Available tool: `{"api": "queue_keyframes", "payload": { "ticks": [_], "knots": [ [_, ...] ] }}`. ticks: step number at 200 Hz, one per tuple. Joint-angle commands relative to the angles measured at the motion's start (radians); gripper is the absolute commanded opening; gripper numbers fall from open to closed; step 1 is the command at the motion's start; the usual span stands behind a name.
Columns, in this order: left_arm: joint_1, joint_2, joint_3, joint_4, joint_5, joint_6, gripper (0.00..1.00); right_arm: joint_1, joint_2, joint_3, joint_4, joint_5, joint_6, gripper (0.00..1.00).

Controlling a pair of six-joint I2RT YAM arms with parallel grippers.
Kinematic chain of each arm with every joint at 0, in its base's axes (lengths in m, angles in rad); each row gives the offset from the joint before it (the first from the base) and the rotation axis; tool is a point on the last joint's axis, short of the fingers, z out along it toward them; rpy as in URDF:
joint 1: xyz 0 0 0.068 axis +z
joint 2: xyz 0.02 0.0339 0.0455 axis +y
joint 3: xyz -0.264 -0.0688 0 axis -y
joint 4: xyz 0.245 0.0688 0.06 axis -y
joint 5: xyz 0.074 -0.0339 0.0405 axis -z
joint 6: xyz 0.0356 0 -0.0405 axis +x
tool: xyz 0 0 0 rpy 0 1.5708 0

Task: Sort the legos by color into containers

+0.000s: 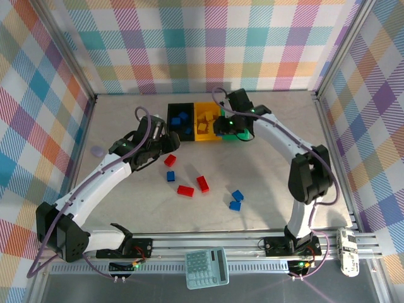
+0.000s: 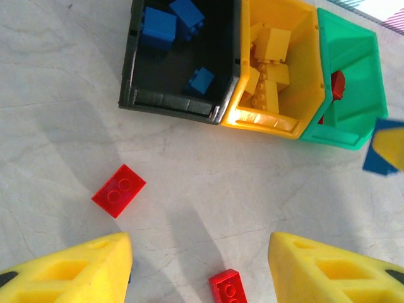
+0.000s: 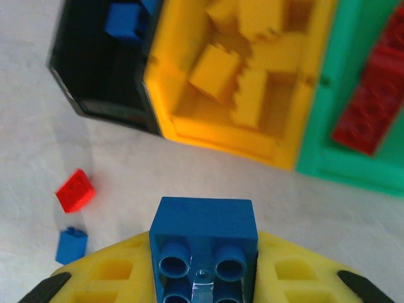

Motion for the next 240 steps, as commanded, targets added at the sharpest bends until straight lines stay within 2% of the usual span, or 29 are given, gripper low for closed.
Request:
{"api": "queue_keyframes", "payload": {
  "ticks": [1, 13, 85, 141, 155, 176, 206, 240],
  "knots": [
    [-0.018, -0.025, -0.013, -0.039, -0.017, -0.014, 0.59, 0.041, 0.09, 0.138, -0.019, -0.029, -0.033, 0.23],
    [-0.018, -0.027, -0.008, -0.051, -0.022, -0.013, 0.59, 0.058, 0.161, 0.237, -0.049, 0.004, -0.017, 0.23],
    [-0.02, -0.07, -0.02, -0.114, -0.034, -0.004, 0.59, 0.122, 0.528, 0.731, -0.087, 0.027, -0.02, 0.23],
    [-0.023, -0.088, -0.048, -0.115, -0.004, -0.018, 0.59, 0.123, 0.673, 0.883, -0.018, 0.015, -0.013, 0.25],
    [-0.028, -0.095, -0.05, -0.117, -0.003, -0.019, 0.59, 0.122, 0.712, 0.934, -0.012, 0.017, -0.004, 0.3],
    [-0.029, -0.095, -0.036, -0.155, -0.009, 0.004, 0.64, 0.123, 0.759, 1.005, -0.014, -0.004, -0.007, 0.45],
    [-0.029, -0.087, -0.01, -0.229, -0.032, 0.029, 0.65, 0.121, 0.743, 1.013, -0.02, 0.01, -0.034, 0.6],
    [-0.029, -0.088, -0.033, -0.226, -0.041, 0.006, 0.65, 0.116, 0.675, 0.985, -0.061, 0.038, -0.083, 0.66]
  ]
}}
